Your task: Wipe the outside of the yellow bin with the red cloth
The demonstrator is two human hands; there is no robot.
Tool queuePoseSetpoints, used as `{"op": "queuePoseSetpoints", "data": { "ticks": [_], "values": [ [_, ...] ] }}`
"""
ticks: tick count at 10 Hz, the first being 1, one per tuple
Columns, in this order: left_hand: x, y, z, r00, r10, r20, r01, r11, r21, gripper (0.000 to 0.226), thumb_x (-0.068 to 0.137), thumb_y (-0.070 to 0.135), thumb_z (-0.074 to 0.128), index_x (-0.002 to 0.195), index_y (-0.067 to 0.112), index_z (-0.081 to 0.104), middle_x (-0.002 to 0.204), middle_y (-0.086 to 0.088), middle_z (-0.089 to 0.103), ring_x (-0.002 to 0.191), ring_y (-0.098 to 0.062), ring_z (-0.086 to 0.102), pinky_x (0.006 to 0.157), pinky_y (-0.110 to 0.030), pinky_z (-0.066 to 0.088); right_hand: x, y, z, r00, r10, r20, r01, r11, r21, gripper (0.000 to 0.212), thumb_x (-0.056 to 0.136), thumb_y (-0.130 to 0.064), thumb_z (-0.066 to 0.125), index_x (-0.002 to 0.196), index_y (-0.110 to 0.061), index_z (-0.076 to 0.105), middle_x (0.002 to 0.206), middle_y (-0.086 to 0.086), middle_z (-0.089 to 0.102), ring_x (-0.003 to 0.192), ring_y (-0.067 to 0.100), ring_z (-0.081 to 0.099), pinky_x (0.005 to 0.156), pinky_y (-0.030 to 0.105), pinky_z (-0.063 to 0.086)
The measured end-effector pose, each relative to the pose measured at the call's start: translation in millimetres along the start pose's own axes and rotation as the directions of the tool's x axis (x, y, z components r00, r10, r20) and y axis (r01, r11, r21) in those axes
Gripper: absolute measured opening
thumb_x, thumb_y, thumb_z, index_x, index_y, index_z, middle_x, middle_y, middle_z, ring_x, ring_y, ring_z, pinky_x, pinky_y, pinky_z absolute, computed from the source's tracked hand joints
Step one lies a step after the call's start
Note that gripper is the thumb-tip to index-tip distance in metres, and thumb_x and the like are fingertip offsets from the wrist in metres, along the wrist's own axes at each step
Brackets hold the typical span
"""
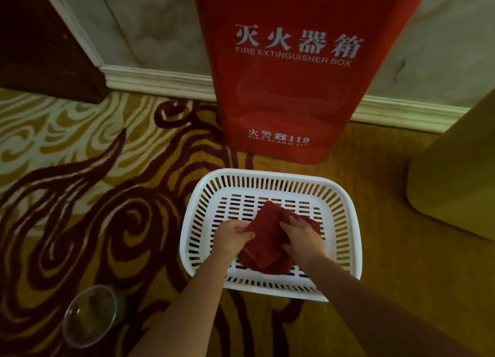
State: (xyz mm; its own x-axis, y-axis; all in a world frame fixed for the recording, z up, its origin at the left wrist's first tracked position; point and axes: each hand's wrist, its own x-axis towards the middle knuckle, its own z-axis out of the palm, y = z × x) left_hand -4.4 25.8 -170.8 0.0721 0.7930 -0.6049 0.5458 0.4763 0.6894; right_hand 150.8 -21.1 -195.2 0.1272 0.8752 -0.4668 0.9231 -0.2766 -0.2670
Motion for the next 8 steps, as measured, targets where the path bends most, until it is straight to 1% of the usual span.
{"op": "queuePoseSetpoints", "data": {
  "ticks": [1,2,3,4,5,6,7,8],
  "values": [
    [0.2,-1.1,0.1,1.0,-0.011,0.006,0.011,1.0,-0.008,0.029,0.074,0.008,0.067,0.103,0.009,0.067,0.106,-0.01,0.07,0.085,-0.014,0.06,0.085,-0.028,0.047,4.3,-6.5,5.4,1.0,0.008,0.001,-0.008,0.998,-0.059,0.057,0.091,-0.022,0.054,0.143,-0.024,0.03,0.155,0.003,0.024,0.142,0.025,0.018,0.114,0.042,0.026],
    [-3.3,-3.9,-5.8,0.998,-0.061,0.018,0.062,0.997,-0.052,0.03,0.074,0.007,0.066,0.104,0.009,0.066,0.107,-0.01,0.069,0.09,-0.016,0.062,0.087,-0.029,0.048,6.9,-9.7,6.5,0.999,0.031,0.01,-0.031,0.997,-0.076,0.057,0.092,-0.024,0.052,0.144,-0.024,0.028,0.156,0.004,0.021,0.143,0.025,0.015,0.113,0.042,0.026],
    [-9.7,0.5,-17.2,0.995,-0.103,0.018,0.104,0.988,-0.115,0.032,0.072,0.01,0.066,0.103,0.012,0.066,0.105,-0.008,0.069,0.094,-0.019,0.063,0.092,-0.037,0.051,7.4,-9.6,6.2,0.999,0.036,0.008,-0.035,0.996,-0.084,0.057,0.093,-0.026,0.05,0.144,-0.026,0.027,0.156,0.002,0.02,0.144,0.023,0.014,0.112,0.042,0.028],
    [-16.1,11.4,-31.2,0.997,-0.07,-0.043,0.065,0.992,-0.111,0.037,0.069,0.017,0.065,0.106,0.016,0.065,0.099,0.002,0.066,0.095,-0.014,0.061,0.088,-0.034,0.052,4.8,-12.0,-0.7,0.998,0.046,0.037,-0.043,0.995,-0.085,0.055,0.093,-0.025,0.049,0.144,-0.026,0.027,0.156,0.002,0.02,0.143,0.023,0.015,0.112,0.042,0.028],
    [-26.3,21.4,-38.6,0.998,0.043,-0.044,-0.046,0.995,-0.086,0.032,0.073,0.019,0.064,0.105,0.018,0.064,0.087,0.012,0.062,0.079,0.004,0.056,0.064,-0.011,0.045,2.4,-17.3,-25.5,0.997,0.041,0.066,-0.039,0.999,-0.025,0.051,0.089,-0.023,0.055,0.137,-0.024,0.04,0.145,0.002,0.041,0.132,0.024,0.037,0.106,0.038,0.036],
    [-47.5,39.5,-49.8,0.991,0.127,-0.041,-0.127,0.992,-0.017,0.029,0.074,0.018,0.065,0.104,0.018,0.064,0.088,0.009,0.064,0.075,0.006,0.054,0.058,-0.006,0.039,-13.4,-22.0,-55.5,1.0,0.022,0.0,-0.022,0.999,0.027,0.045,0.084,-0.026,0.06,0.128,-0.024,0.049,0.129,0.0,0.054,0.119,0.02,0.047,0.096,0.033,0.041],
    [-79.6,68.8,-62.0,0.985,0.162,-0.064,-0.165,0.985,-0.043,0.029,0.074,0.015,0.067,0.103,0.015,0.064,0.094,-0.002,0.069,0.081,-0.007,0.061,0.068,-0.016,0.045,-44.9,-32.2,-96.0,0.993,-0.031,-0.118,0.043,0.994,0.096,0.043,0.084,-0.028,0.06,0.125,-0.025,0.053,0.125,-0.002,0.058,0.114,0.018,0.052,0.093,0.032,0.044],
    [-121.3,111.9,-80.0,0.986,0.123,-0.109,-0.134,0.985,-0.106,0.024,0.073,0.015,0.069,0.097,0.018,0.064,0.091,-0.002,0.07,0.08,-0.009,0.063,0.067,-0.017,0.048,-82.7,-46.4,-152.1,0.986,-0.038,-0.16,0.062,0.988,0.143,0.042,0.084,-0.03,0.061,0.125,-0.024,0.055,0.126,0.0,0.059,0.114,0.02,0.054,0.091,0.034,0.046]
  ]
}}
